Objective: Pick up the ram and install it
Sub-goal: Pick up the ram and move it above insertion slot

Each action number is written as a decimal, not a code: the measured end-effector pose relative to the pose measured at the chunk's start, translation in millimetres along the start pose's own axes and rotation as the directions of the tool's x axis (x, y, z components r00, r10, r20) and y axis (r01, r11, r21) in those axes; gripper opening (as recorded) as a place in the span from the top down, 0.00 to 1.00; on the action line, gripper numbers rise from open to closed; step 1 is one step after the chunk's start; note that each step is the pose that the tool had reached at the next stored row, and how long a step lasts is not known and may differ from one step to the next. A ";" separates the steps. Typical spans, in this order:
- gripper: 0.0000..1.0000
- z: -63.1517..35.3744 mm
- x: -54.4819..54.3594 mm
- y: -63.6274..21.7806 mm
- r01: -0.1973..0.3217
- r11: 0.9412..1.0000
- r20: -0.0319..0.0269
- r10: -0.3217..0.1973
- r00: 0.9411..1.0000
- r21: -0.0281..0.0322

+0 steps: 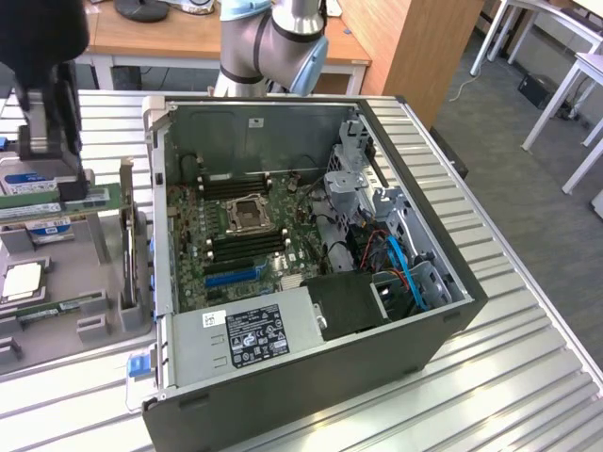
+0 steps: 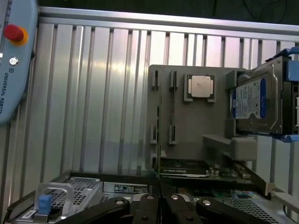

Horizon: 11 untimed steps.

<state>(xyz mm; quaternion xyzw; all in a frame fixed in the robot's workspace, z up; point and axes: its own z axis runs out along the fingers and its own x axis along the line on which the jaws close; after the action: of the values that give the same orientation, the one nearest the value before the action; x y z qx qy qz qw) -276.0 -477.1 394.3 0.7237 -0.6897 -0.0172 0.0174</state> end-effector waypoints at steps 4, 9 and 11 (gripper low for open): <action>0.88 -0.7 0.7 -13.8 0.000 1.000 0.000 0.000 1.000 0.000; 0.88 -1.6 1.5 -31.2 0.000 1.000 0.000 0.000 1.000 0.000; 0.88 -2.0 1.9 -38.2 0.000 1.000 0.000 0.000 1.000 -0.001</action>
<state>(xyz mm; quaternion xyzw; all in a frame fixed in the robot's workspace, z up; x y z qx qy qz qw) -237.7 -477.1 394.4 0.7237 -0.6897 -0.0174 0.0176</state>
